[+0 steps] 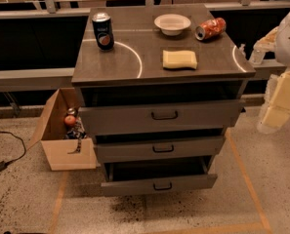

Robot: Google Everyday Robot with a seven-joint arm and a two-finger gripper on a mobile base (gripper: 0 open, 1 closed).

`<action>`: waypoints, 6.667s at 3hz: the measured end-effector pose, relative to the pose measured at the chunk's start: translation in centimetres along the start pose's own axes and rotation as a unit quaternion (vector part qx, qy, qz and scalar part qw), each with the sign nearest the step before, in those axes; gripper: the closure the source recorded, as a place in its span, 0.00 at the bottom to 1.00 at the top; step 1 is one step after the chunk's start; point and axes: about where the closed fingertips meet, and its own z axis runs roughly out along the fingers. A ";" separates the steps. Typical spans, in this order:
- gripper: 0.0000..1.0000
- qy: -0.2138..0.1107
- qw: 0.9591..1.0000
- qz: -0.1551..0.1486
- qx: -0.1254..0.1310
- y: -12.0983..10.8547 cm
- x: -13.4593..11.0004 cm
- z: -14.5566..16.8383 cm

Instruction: Place sponge into paper bowl

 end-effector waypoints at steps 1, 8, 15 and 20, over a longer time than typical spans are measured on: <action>0.00 0.000 1.000 0.000 0.000 0.0 0.0 0.0; 0.00 -0.319 0.941 0.103 0.047 -22.4 6.0 9.6; 0.00 -0.405 0.906 0.121 -0.016 -26.3 -4.1 17.6; 0.41 -0.420 0.900 0.075 -0.091 -24.8 -10.2 23.2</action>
Offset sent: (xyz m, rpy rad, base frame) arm 0.0272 -0.0275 -0.0166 0.1091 -0.0796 -0.0878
